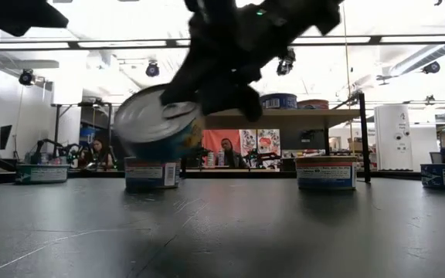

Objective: Stack canned seafood by type on shelf
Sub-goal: Put the yellow tuna can on the shelf

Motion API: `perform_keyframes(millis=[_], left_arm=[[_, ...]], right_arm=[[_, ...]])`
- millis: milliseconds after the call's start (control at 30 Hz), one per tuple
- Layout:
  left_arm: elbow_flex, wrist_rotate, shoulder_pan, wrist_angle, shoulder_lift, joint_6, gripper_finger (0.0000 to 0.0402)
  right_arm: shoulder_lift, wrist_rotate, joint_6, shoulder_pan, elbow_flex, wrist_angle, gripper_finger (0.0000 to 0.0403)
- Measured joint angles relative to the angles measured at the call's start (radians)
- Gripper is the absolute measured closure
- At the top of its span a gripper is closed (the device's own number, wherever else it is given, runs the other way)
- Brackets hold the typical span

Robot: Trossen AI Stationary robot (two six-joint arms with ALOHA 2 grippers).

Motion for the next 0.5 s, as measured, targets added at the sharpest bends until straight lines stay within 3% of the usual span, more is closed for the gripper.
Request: perform_keyframes(millis=[100, 267, 367, 500], left_arm=[[-0.049, 0.151, 0.026, 0.222, 0.0, 0.196, 0.024], [-0.198, 0.402, 0.115, 0.745, -0.002, 0.553, 0.0253], [-0.287, 0.461, 0.199, 0.962, -0.005, 0.579, 0.0255], [-0.356, 0.454, 0.295, 1.089, -0.005, 0.436, 0.0254]], right_arm=[[-0.072, 0.06, 0.015, 0.008, -0.101, 0.088, 0.0272], [-0.171, 0.119, 0.054, 0.03, -0.281, 0.345, 0.0272], [-0.2, 0.175, 0.07, 0.051, -0.366, 0.482, 0.0272], [-0.211, 0.286, 0.026, 0.095, -0.422, 0.591, 0.0272]])
